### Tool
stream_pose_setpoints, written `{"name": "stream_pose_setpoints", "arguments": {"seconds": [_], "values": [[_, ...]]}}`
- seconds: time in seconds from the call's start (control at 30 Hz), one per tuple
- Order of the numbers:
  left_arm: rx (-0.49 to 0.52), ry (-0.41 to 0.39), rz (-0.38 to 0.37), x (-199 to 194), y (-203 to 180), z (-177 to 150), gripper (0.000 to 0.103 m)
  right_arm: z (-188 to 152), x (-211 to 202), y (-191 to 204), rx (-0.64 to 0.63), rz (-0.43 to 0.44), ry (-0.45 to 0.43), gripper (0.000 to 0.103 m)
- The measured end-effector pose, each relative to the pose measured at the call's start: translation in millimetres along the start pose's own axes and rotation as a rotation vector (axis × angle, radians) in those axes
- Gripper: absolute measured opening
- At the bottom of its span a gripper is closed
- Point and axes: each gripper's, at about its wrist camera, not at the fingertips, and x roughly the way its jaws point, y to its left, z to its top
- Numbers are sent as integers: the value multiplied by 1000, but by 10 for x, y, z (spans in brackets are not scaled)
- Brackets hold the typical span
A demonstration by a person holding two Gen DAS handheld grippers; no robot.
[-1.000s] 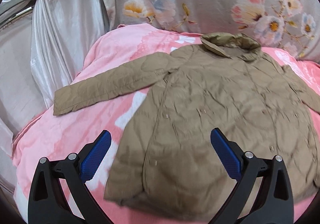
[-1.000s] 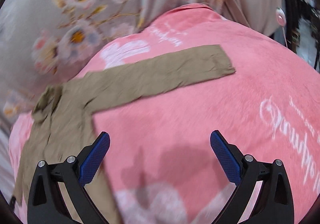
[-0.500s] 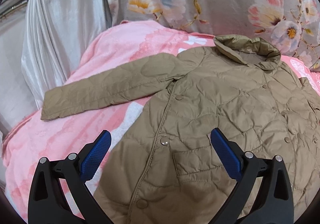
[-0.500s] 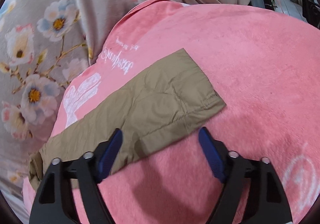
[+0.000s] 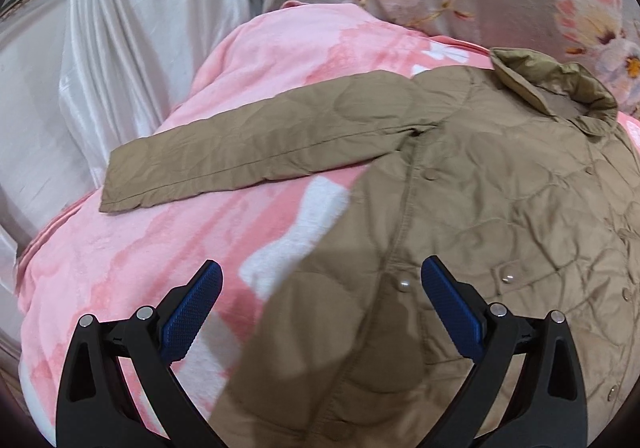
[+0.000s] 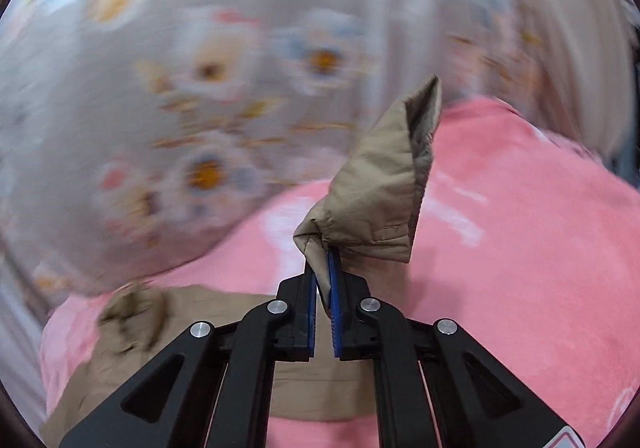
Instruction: Fold large clothes
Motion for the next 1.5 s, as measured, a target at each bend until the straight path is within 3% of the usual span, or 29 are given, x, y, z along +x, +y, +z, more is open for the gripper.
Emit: {"name": "stream_pose_setpoints", "arguments": {"seconds": [0.13,0.3,0.6,0.77,0.8,0.83,0.87,0.93,1.07,1.17,1.23,1.4,1.5], "values": [[-21,7,20,29,169,10,97,-179,29,1234,-198,200,53,6],[-42,13,25,59,376,2,97,-778,239,2293,-331,385,190,6],[-69,29,-6,173,628,-2,97,-1882,651,3139,-442,497,472,6],[-88,46,-96,202,659,44,97,-2342,679,3305,-539,474,585,17],[-95,49,-131,197,653,66,97,-2389,657,3299,-544,480,601,20],[-103,48,-171,188,635,91,97,-2399,622,3262,-533,501,610,31],[-110,49,-223,171,603,131,97,-2382,564,3214,-501,546,618,50],[-121,53,-300,134,522,189,98,-2321,464,3099,-451,574,598,62],[-135,101,-492,135,240,318,98,-2079,294,2763,-365,576,554,63],[-163,224,-681,284,-59,399,98,-1774,313,2210,-229,497,513,63],[-193,267,-743,357,-209,421,98,-1552,405,1682,-109,395,488,63],[-229,348,-782,520,-538,432,98,-1211,674,608,205,238,428,63],[-290,458,-784,707,-674,352,98,-1197,910,298,350,248,448,63]]}}
